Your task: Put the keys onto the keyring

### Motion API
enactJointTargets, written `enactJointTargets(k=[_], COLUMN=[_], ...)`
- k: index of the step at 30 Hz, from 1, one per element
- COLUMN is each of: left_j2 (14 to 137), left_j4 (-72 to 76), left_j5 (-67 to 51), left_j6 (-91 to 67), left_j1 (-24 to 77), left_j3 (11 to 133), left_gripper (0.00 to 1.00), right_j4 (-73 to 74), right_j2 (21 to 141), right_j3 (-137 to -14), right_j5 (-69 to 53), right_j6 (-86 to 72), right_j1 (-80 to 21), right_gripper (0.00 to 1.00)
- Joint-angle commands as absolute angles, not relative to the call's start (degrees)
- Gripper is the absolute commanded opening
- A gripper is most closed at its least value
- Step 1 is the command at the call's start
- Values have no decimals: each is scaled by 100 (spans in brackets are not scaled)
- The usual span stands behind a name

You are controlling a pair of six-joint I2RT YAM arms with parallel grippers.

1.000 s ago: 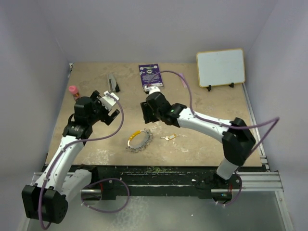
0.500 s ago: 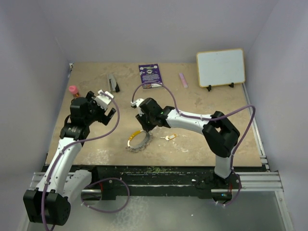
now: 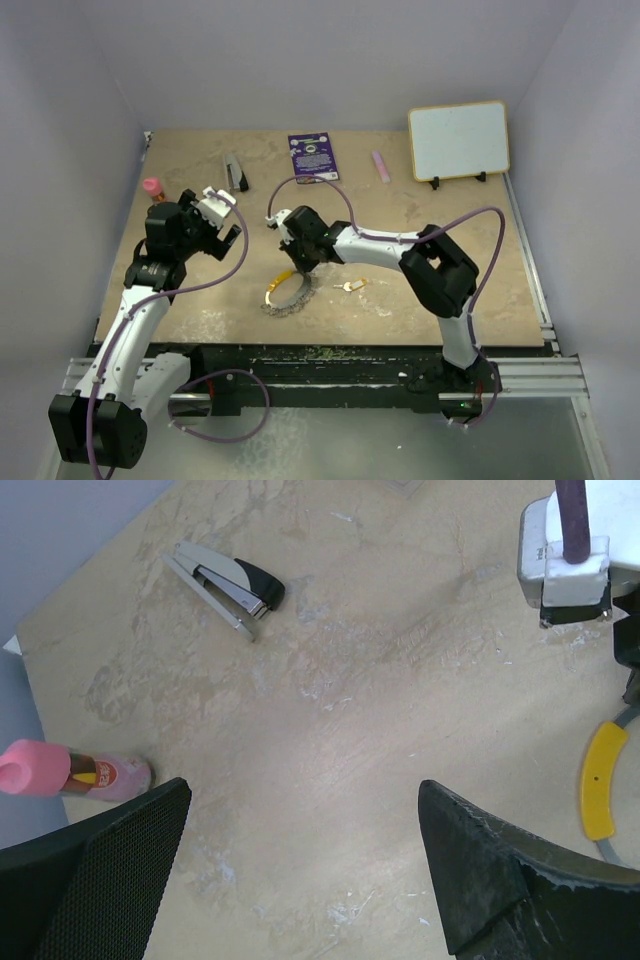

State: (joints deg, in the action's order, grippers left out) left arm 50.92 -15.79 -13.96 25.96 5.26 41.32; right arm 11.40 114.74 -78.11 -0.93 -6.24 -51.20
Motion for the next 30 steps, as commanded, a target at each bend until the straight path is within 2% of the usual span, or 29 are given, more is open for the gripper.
enactJointTargets(k=[1, 6, 10, 17, 21, 25, 30], left_j2=[5010, 5024, 5062, 5147, 5221, 5339, 5488], left_j4=[-1377, -1384, -1667, -1941, -1021, 74, 611], left_j5=[-1492, -1544, -2094, -4907, -6109, -6052, -5370], left_j6=[2494, 2487, 2458, 1836, 875, 312, -93], left_j1=[492, 492, 492, 495, 509, 810, 1917], left_j3=[4043, 4047, 4313, 4981, 5018, 4790, 4746], left_gripper=[98, 98, 98, 98, 98, 98, 98], right_j4=[1169, 1162, 907, -186, -966, -1330, -1379], right_j2=[11394, 11186, 10833, 8982, 7749, 7178, 7112], right_j3=[-7924, -7683, -7366, -6406, -5837, -5637, -5888], right_j5=[25, 70, 140, 496, 824, 1315, 1642], right_j6=[-527, -573, -659, -1063, -1669, -2006, -2195], right_j1=[-5045, -5045, -5044, -5088, -5272, -5618, -6038], right_gripper=[0, 0, 0, 0, 0, 0, 0])
